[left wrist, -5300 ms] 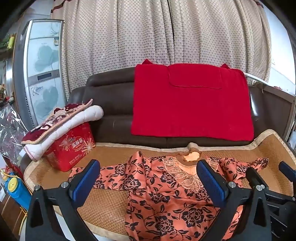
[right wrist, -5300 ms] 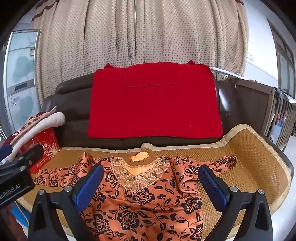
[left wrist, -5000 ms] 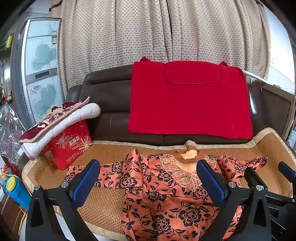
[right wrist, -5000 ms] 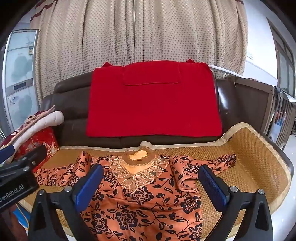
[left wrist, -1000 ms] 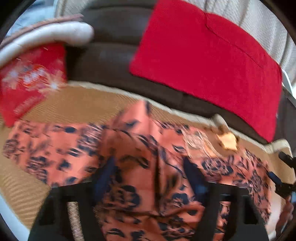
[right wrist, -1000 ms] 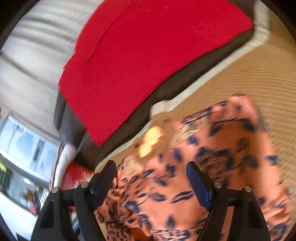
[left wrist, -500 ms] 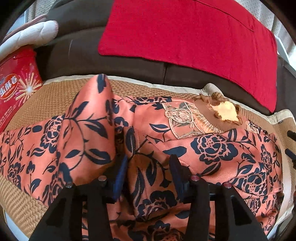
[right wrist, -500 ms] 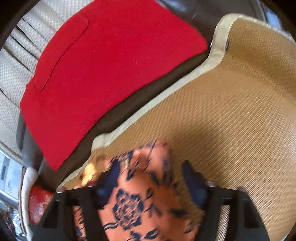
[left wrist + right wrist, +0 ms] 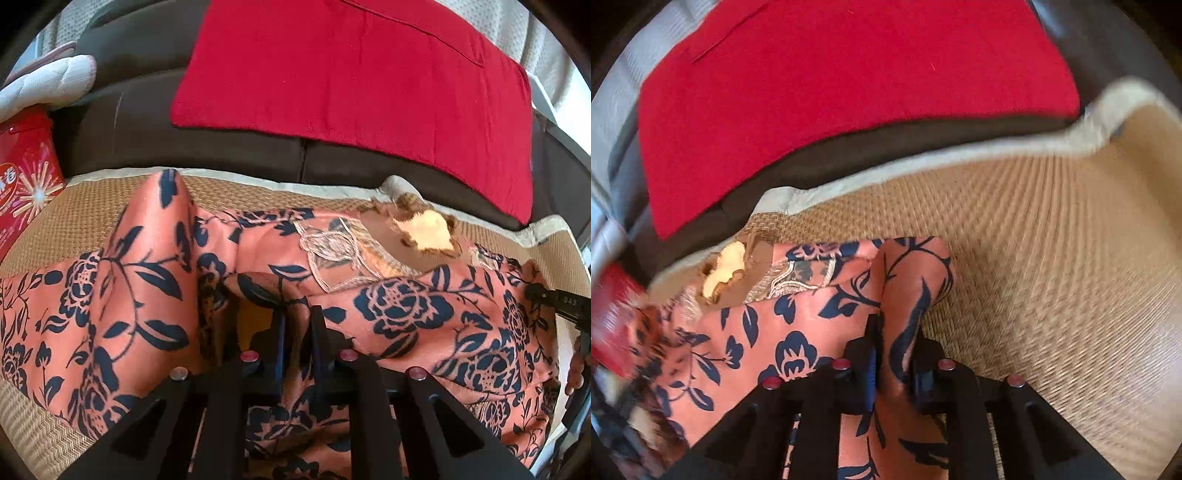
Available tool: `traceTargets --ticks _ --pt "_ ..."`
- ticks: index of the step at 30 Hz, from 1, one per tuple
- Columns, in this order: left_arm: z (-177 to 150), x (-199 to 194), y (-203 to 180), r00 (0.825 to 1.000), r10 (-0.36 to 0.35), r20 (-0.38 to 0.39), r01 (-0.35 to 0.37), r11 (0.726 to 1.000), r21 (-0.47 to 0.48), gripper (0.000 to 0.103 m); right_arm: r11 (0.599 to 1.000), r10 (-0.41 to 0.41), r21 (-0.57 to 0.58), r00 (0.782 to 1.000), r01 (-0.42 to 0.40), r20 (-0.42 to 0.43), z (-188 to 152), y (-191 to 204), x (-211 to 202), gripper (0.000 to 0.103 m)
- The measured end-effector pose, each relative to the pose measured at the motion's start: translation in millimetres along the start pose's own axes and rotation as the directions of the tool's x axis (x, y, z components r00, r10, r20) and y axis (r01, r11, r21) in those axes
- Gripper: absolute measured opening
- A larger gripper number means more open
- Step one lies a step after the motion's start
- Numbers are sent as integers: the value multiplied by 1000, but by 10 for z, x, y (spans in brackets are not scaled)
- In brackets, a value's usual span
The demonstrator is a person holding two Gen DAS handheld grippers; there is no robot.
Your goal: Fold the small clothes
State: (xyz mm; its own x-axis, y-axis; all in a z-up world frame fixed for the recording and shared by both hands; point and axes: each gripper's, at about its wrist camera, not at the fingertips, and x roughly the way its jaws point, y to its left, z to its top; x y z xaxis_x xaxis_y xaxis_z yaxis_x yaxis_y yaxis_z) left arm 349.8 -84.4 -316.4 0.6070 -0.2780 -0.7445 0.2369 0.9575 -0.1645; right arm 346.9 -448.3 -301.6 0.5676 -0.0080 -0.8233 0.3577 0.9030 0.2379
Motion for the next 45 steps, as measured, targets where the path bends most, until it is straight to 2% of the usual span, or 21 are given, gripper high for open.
traceTargets --ticks 2,4,8,9,11,12,15,16,18,20,22,24,25,27,30,32,34,37,39,42,45 --pt "35 -27 36 1000 13 12 -13 1000 -11 12 998 -55 -11 997 55 46 34 16 -44 12" --pt "58 -88 53 999 32 35 -32 999 -5 12 990 -140 -15 985 142 101 58 -22 -63 11" --pt "89 -218 88 993 71 94 -71 997 -2 12 979 -199 74 973 191 116 129 -235 -33 10" --pt "94 -239 112 992 71 101 -71 997 -10 12 970 -235 87 964 226 127 149 -299 -16 5" --pt "98 -225 152 994 66 88 -64 998 -17 12 947 -318 97 937 307 143 149 -436 -74 5" --pt "95 -201 167 995 64 72 -63 998 -22 12 945 -318 119 939 303 134 117 -524 -112 5" --pt "73 -191 178 998 47 49 -46 999 -28 12 961 -158 246 982 128 108 126 -723 -178 10" --pt "73 -166 134 998 38 44 -37 999 -24 14 967 -99 248 986 63 133 139 -681 -259 10" --pt "57 -153 38 999 6 32 -6 1000 -1 26 981 55 177 984 -85 167 171 -456 -378 10" --pt "27 -158 -72 999 7 34 -8 999 32 67 974 178 116 974 -195 142 159 -227 -369 10" --pt "-14 -146 -186 998 42 48 -46 995 84 74 958 279 51 958 -282 60 97 96 -266 10" --pt "-37 -78 -252 996 86 24 -88 988 126 74 955 297 -15 955 -297 -5 24 345 -161 10" --pt "-53 -17 -264 994 111 0 -110 984 138 74 954 285 -88 958 -288 -42 -53 542 -96 10" --pt "-87 91 -230 988 142 -59 -133 981 142 74 943 277 -172 958 -286 -74 -152 767 -57 10" --pt "-123 219 -136 980 142 -141 -125 985 122 74 916 284 -259 952 -305 -117 -294 1016 -21 10" --pt "-127 205 -97 981 130 -146 -113 986 120 74 892 282 -318 945 -321 -165 -463 1174 46 11" --pt "-137 174 -72 982 127 -143 -109 986 125 74 875 232 -382 951 -296 -206 -638 1174 102 11" --pt "-135 155 -41 981 130 -145 -111 985 131 74 880 251 -356 944 -314 -213 -624 1115 31 11" --pt "-158 165 -50 979 139 -148 -117 982 149 74 886 300 -309 935 -346 -189 -547 1068 -17 12" --pt "-212 151 -84 976 160 -145 -132 974 186 74 860 373 -304 911 -411 -176 -547 1172 -117 12" --pt "-208 92 -61 980 144 -139 -119 977 175 74 857 317 -336 914 -390 -253 -666 1345 13 10"
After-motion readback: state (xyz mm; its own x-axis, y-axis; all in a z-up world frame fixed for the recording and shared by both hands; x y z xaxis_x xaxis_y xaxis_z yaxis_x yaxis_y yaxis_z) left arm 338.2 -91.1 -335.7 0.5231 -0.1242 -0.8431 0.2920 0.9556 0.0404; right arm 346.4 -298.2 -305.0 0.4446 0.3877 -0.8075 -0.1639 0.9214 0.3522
